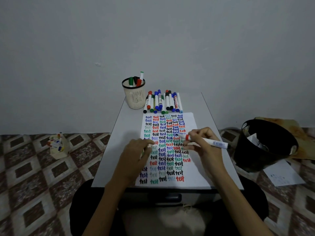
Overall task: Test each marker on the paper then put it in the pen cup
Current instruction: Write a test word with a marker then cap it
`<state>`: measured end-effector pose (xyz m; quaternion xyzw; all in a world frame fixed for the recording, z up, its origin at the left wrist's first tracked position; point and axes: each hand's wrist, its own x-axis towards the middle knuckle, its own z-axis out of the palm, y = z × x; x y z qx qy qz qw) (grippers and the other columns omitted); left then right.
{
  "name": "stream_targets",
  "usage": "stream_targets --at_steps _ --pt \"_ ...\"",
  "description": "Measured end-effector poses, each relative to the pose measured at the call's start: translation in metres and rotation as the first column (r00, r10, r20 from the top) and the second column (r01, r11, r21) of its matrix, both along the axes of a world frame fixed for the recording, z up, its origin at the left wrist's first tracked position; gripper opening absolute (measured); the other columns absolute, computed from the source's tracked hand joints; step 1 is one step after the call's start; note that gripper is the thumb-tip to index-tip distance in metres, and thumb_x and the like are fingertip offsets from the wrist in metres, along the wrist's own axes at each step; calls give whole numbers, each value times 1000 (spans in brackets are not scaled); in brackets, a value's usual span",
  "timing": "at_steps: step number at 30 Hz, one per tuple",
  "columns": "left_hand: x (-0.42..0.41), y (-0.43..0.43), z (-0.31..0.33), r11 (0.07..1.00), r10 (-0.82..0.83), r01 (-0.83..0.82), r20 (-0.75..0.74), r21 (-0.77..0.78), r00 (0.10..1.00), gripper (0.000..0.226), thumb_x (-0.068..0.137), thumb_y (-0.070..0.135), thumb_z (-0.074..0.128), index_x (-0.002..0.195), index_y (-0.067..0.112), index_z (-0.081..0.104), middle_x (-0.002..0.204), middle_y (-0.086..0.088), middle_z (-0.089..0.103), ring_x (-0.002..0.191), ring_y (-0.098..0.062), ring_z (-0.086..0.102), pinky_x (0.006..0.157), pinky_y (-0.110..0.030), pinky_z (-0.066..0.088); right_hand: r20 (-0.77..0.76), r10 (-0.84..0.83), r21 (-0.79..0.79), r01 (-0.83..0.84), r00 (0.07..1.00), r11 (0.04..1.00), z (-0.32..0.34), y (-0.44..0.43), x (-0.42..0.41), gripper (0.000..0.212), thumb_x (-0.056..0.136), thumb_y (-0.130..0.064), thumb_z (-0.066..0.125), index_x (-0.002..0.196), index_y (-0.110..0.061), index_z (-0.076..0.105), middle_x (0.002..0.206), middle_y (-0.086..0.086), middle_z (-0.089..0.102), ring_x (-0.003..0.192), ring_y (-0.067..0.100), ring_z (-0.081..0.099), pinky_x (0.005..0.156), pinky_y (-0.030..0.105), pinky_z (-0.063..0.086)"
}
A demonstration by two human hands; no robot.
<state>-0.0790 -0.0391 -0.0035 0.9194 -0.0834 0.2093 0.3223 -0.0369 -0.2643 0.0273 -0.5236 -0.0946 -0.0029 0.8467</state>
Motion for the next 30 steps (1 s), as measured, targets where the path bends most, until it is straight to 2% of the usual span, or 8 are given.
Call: stream_targets --at_steps 3,5,7,10,14,22,27,30 --pt "4 27 -21 986 35 -31 -26 162 999 38 92 35 33 114 20 60 102 5 53 90 -13 46 78 -39 46 -49 58 -143 -65 997 988 -11 -7 -6 6 86 6 62 89 6 57 101 21 68 92 34 69 67 36 60" --pt "2 33 -30 977 49 -42 -28 207 998 38 92 36 33 115 20 60 110 3 53 95 -14 46 80 -40 45 -62 80 -206 -91 995 974 -18 -9 -8 12 81 9 66 88 8 57 103 22 68 95 31 69 70 37 60" --pt "0 33 -32 978 42 -39 -13 204 999 38 93 35 34 115 20 61 114 2 54 98 -14 47 81 -39 44 -50 84 -234 -94 995 968 -20 -9 -5 17 77 13 68 82 5 54 99 22 67 83 28 69 62 36 57" --pt "0 33 -32 985 33 -30 -15 172 999 38 93 36 35 116 20 61 117 2 55 101 -13 46 83 -38 43 -69 92 -192 -104 993 976 -22 -10 -1 22 78 16 65 76 0 50 79 22 63 58 26 58 47 31 48" --pt "0 34 -33 987 30 -28 -8 160 1000 38 92 37 36 113 19 63 116 2 56 101 -13 47 83 -39 43 -89 81 -212 -99 993 972 -24 -9 1 26 82 13 62 68 0 44 57 20 50 39 22 46 44 27 38" --pt "-2 33 -33 991 31 -29 -13 133 999 35 92 37 40 110 19 64 116 3 56 101 -13 48 84 -41 46 -42 -9 -355 -6 999 935 -30 -4 -1 33 80 18 57 61 -3 39 54 16 41 39 17 35 43 24 30" --pt "-3 33 -32 993 28 -26 -23 112 999 36 92 38 40 111 19 64 117 3 56 104 -12 47 87 -41 45 -4 -31 -426 27 1000 905 -28 -3 -3 30 79 18 56 63 5 35 57 27 38 47 23 35 43 24 31" --pt "-3 34 -33 993 24 -21 -26 115 999 35 92 37 40 111 20 63 116 4 56 103 -13 48 87 -43 45 17 -22 -450 27 1000 893 -29 -4 -4 30 78 18 56 62 1 37 57 18 39 48 21 35 44 20 32"
